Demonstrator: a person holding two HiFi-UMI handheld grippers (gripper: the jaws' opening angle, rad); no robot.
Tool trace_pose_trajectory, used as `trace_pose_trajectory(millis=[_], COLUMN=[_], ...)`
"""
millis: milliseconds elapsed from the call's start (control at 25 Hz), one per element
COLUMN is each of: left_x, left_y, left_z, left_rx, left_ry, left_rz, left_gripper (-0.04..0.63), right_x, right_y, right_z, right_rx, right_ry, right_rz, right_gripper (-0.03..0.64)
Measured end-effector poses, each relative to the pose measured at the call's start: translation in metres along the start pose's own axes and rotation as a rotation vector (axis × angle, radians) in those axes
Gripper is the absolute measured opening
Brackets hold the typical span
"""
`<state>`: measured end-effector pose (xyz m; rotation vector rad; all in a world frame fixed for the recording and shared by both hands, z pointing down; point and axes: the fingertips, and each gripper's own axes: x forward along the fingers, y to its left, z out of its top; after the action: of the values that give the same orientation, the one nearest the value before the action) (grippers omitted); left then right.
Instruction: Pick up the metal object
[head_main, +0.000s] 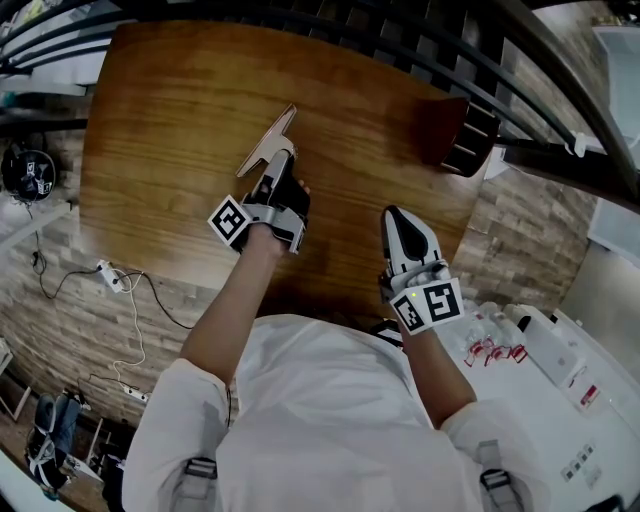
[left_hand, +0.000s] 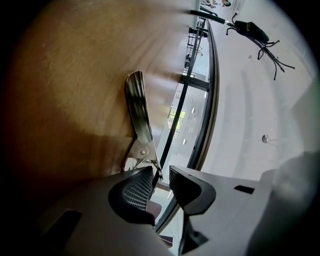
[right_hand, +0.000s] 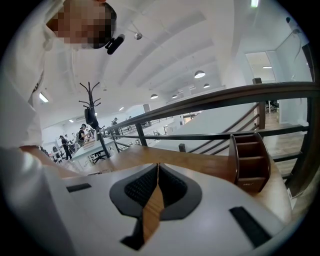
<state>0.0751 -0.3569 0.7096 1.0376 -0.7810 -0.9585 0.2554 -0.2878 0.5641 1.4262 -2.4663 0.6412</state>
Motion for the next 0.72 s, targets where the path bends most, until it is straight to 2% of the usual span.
trace_pose_trajectory(millis=[120,240,400,560,720], left_x=[0.004,0.006,0.005,0.002,-0.001], left_y=[0.004,0.004,0.003,0.0,-0.002], left_z=[0.004,0.006,0.003,0.001,0.0], left_rx=[0.001,-0.015,-0.029,-0.075,-0.074], left_ry=[-0.016,-0.021,-0.023,-0.031,-0.023], left_rz=[0.009,0.005,-0.005,-0.037,-0.052], left_gripper=[0.071,0.052,0.043,0.029,0.021], right_x=[0.002,0.004,-0.001,-0.008,-0.012], right_y=[-0.001,0.001,0.002,0.005,0.005], right_z=[-0.001,-0.003,-0.005,-0.004,-0.003], right_rx=[0.005,0.009,0.015,0.017,0.02], right_ry=[0.002,0.003,0.002,-0.011,-0.027], right_rz=[-0.001,0.0,0.0,-0.003,-0.017], right_gripper=[0.025,0.025,0.025,0.025,0.025])
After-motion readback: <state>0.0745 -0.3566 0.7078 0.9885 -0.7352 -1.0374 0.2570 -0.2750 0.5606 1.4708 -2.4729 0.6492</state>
